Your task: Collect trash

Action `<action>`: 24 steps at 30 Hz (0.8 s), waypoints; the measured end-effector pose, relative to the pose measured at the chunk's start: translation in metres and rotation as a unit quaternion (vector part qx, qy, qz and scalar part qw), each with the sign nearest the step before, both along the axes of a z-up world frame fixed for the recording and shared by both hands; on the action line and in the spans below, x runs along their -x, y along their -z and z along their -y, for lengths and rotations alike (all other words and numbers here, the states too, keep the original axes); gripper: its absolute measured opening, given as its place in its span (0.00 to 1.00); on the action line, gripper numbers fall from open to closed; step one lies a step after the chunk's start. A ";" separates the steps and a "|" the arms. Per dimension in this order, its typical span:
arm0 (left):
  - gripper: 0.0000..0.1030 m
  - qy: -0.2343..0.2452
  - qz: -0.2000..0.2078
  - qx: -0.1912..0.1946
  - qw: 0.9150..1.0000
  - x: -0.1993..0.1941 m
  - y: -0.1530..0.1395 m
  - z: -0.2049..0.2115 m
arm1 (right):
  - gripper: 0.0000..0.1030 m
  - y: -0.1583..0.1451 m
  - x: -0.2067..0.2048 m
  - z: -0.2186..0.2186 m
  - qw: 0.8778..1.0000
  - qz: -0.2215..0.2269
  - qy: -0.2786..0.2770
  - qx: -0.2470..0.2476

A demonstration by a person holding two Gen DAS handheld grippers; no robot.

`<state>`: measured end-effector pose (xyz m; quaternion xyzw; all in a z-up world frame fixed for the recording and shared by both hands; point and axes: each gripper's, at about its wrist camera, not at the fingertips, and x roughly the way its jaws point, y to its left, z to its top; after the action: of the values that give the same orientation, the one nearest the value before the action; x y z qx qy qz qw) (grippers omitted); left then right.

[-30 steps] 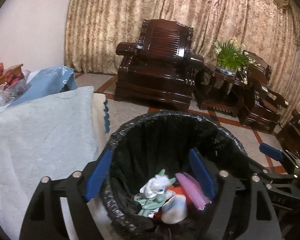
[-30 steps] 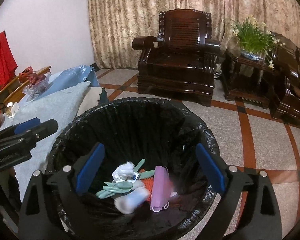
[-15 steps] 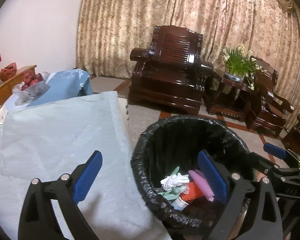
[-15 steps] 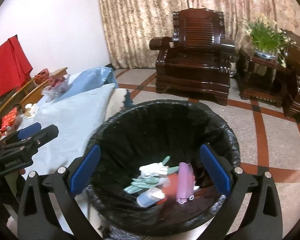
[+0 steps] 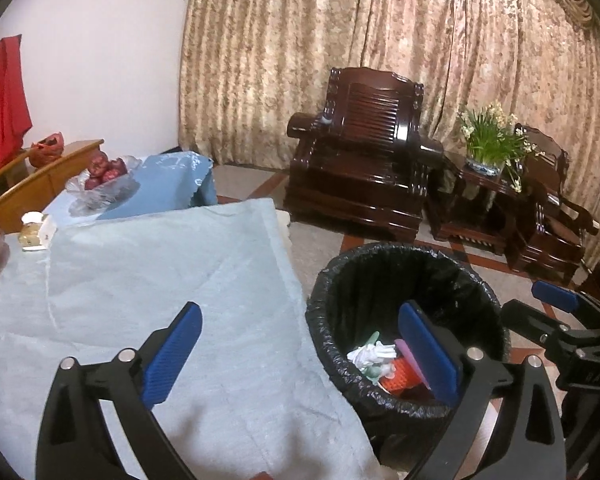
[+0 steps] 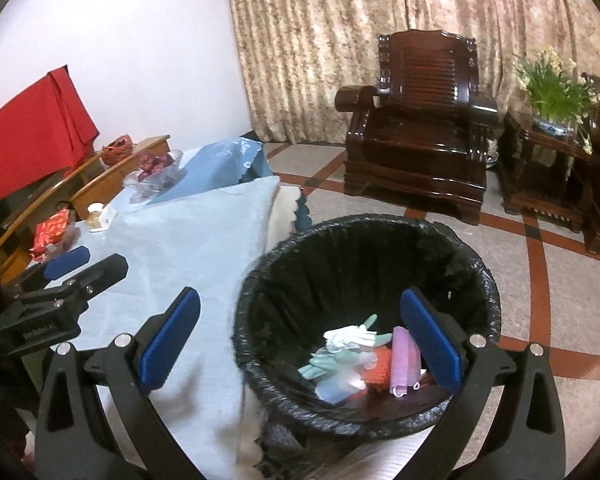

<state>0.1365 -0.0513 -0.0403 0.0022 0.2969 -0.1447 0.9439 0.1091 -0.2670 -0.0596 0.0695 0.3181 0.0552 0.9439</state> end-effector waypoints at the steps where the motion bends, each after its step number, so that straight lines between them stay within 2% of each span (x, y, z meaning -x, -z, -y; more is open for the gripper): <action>1: 0.94 -0.004 0.004 -0.002 1.000 0.004 -0.004 -0.003 | 0.95 -0.005 0.003 -0.003 1.000 0.001 -0.003 -0.001; 12: 0.94 -0.023 0.034 0.010 0.999 0.037 -0.038 -0.021 | 0.95 -0.040 0.021 -0.022 1.000 0.022 -0.022 0.004; 24: 0.94 -0.035 0.063 0.015 0.997 0.060 -0.062 -0.029 | 0.95 -0.063 0.032 -0.034 0.998 0.048 -0.034 0.013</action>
<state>0.0770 -0.0223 0.0213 -0.0132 0.2348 -0.1153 0.9651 0.0767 -0.2332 0.0036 0.0438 0.2752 0.0859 0.9565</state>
